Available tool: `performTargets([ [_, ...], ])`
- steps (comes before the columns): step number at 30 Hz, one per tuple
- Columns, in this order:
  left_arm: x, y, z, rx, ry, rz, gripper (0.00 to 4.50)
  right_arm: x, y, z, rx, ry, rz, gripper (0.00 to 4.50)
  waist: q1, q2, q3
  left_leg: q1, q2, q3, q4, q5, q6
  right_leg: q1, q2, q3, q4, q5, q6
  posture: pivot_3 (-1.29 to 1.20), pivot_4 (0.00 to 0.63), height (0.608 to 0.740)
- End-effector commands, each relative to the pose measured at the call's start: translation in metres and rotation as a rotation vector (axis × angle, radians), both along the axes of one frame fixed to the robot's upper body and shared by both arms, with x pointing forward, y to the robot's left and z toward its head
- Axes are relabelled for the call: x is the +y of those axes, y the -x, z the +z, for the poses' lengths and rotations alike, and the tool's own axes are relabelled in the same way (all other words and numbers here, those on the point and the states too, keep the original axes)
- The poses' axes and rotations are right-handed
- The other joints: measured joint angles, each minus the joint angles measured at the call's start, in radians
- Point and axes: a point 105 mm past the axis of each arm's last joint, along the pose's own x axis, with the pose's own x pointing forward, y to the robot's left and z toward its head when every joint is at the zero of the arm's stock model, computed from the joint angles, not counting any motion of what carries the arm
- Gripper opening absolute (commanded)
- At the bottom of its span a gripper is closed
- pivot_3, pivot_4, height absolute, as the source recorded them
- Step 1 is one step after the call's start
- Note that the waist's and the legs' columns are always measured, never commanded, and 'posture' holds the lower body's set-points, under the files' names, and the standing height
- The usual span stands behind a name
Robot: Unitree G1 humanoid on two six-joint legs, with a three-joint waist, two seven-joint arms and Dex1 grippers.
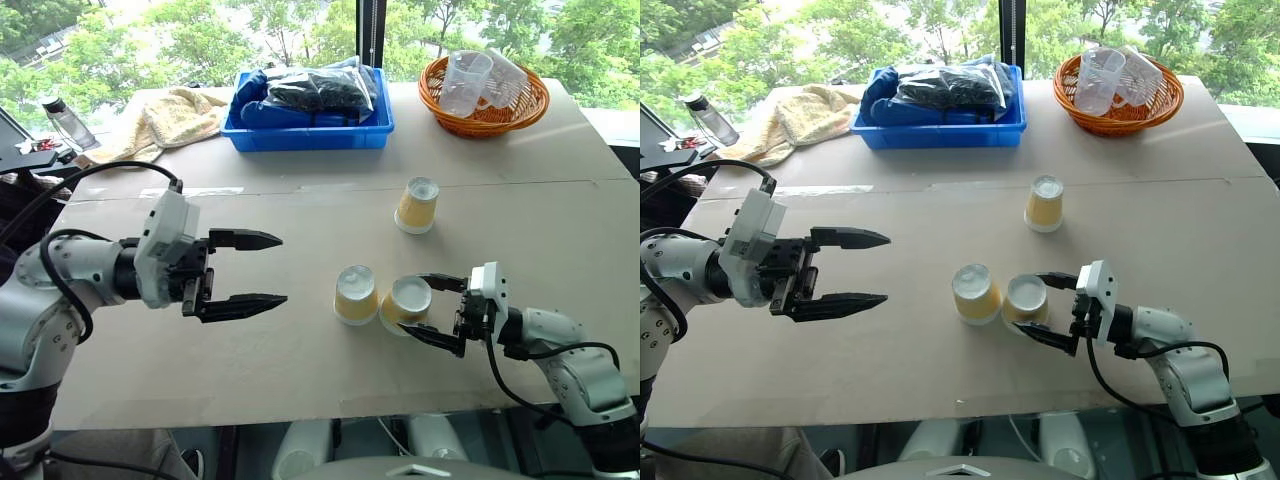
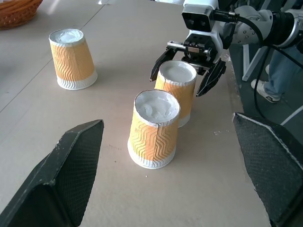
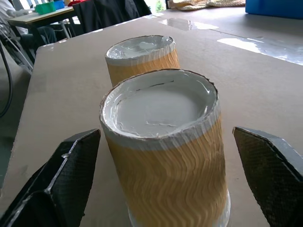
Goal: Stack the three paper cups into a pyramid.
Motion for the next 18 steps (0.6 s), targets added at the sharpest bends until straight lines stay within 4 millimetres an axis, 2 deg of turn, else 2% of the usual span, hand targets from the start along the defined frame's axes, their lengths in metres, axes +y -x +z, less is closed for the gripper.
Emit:
performTargets([
  [1, 0.002, 0.002, 0.02, -0.067, 0.057, 0.006, 4.5, -0.024, 0.007, 0.028, -0.06, -0.019, -0.008, 4.42, 0.002, 0.0, 0.001, 0.0, 0.0, 0.0, 0.0, 0.0, 0.0, 0.0, 0.0, 0.0, 0.0, 0.0, 0.0, 0.0, 0.15, 0.74],
  [3, 0.004, 0.0, 0.025, -0.067, 0.084, 0.034, 4.5, -0.036, 0.001, 0.043, -0.103, -0.045, -0.056, 4.42, 0.001, 0.0, 0.001, 0.0, 0.0, 0.0, 0.0, 0.0, 0.0, 0.0, 0.0, 0.0, 0.0, 0.0, 0.0, 0.0, 0.15, 0.74],
  [6, 0.005, -0.007, 0.031, -0.09, 0.129, 0.087, 4.5, -0.053, -0.019, 0.058, -0.133, -0.079, -0.166, 4.42, -0.007, -0.001, 0.001, 0.001, 0.0, 0.0, 0.0, 0.0, 0.0, 0.0, 0.0, 0.0, 0.001, 0.0, 0.0, 0.0, 0.15, 0.74],
  [10, 0.008, -0.024, 0.039, -0.121, 0.173, 0.188, 4.5, -0.065, -0.066, 0.067, -0.202, -0.048, -0.365, 4.42, -0.006, -0.001, 0.002, 0.001, 0.0, 0.0, 0.001, 0.0, 0.0, 0.001, 0.001, 0.0, 0.002, 0.0, 0.0, 0.0, 0.15, 0.74],
  [11, 0.009, -0.028, 0.039, -0.12, 0.171, 0.209, 4.5, -0.064, -0.075, 0.068, -0.205, -0.051, -0.388, 4.42, -0.005, -0.001, 0.002, 0.001, 0.0, 0.0, 0.001, 0.0, 0.0, 0.001, 0.001, 0.0, 0.002, 0.0, 0.0, 0.0, 0.15, 0.74],
  [13, 0.016, -0.041, 0.039, -0.129, 0.156, 0.292, 4.5, -0.05, -0.101, 0.069, -0.194, -0.06, -0.403, 4.42, -0.008, -0.001, 0.002, 0.001, 0.0, 0.001, 0.001, 0.0, 0.0, 0.0, 0.001, 0.0, 0.002, 0.0, 0.0, 0.0, 0.15, 0.74],
  [15, 0.019, -0.046, 0.042, -0.131, 0.17, 0.322, 4.5, -0.038, -0.121, 0.072, -0.166, -0.091, -0.41, 4.42, -0.017, -0.001, 0.002, 0.0, 0.0, 0.001, 0.0, 0.0, 0.0, -0.001, 0.001, 0.001, 0.002, 0.0, 0.0, 0.0, 0.15, 0.74],
  [18, 0.02, -0.048, 0.048, -0.144, 0.181, 0.328, 4.5, -0.031, -0.137, 0.075, -0.189, -0.112, -0.42, 4.42, -0.023, -0.001, 0.002, -0.003, 0.0, 0.001, 0.0, 0.0, 0.0, -0.005, 0.001, 0.001, 0.002, 0.0, 0.0, 0.0, 0.15, 0.74],
])
